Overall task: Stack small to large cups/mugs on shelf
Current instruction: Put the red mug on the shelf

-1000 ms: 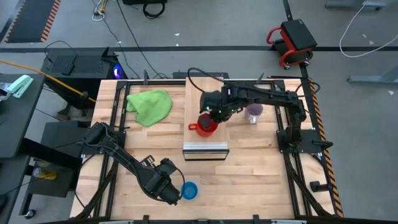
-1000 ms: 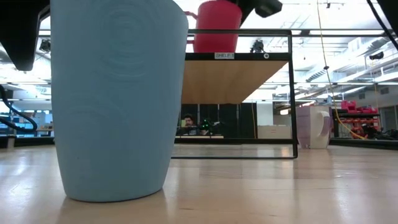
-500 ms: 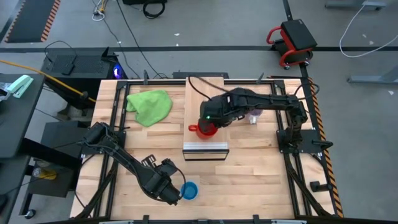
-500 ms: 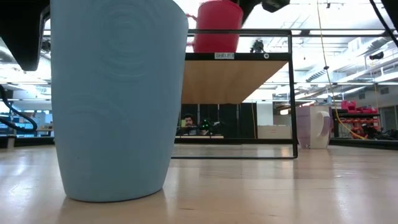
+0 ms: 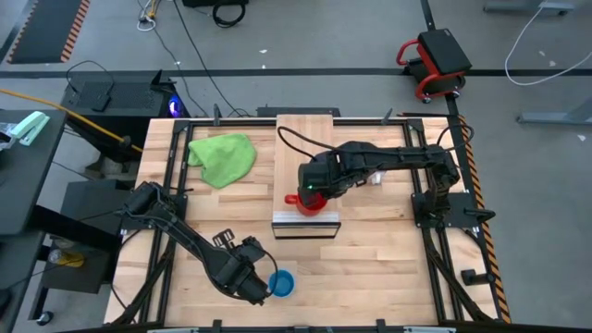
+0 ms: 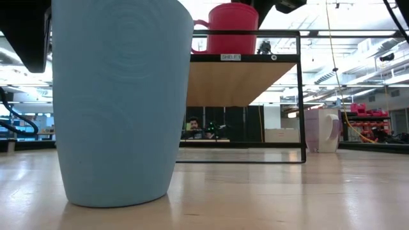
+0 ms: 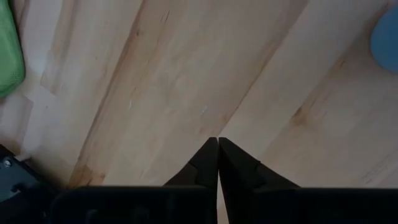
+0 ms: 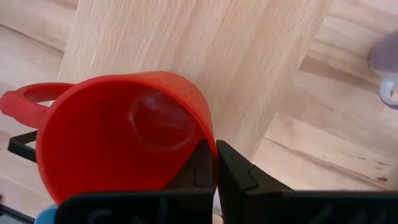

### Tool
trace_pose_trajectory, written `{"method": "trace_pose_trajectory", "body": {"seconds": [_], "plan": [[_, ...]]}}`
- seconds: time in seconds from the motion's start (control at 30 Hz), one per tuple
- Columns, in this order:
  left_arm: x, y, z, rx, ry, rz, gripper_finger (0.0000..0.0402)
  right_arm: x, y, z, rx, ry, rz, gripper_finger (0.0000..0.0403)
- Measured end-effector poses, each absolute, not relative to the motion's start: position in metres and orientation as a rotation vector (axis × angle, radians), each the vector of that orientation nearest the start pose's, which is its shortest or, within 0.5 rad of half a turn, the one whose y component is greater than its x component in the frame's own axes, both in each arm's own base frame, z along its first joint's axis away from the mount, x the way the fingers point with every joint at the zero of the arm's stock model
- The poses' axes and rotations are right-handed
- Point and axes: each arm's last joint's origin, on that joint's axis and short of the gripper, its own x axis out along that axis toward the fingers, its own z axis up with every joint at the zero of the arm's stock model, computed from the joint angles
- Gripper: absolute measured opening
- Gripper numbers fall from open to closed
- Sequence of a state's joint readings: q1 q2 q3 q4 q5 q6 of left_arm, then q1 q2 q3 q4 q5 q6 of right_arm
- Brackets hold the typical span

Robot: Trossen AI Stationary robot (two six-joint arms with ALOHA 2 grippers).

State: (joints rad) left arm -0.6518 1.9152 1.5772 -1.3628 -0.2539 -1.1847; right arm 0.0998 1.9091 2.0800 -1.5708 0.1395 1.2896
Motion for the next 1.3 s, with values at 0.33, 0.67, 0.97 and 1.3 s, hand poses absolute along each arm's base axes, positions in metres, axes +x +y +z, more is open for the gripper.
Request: {"method": "trace_pose_trajectory", "body": {"seconds": [0.33,0.67,0.97,1.3], "plan": [[0.281,-0.206,0.232,-0.205,1.394,0.597,0.0017,0.354,0.029,0.358,0.877,1.147,-0.885,0.0031],[0.284,-0.203,0.232,-0.217,1.389,0.601,0.0029,0.354,0.029,0.358,0.864,1.144,-0.884,0.006],[0.284,-0.203,0.232,-0.218,1.389,0.601,0.0024,0.354,0.028,0.358,0.846,1.142,-0.882,0.0067],[0.285,-0.201,0.232,-0.222,1.389,0.606,0.0039,0.338,0.028,0.379,0.875,1.065,-0.872,0.0068]]}}
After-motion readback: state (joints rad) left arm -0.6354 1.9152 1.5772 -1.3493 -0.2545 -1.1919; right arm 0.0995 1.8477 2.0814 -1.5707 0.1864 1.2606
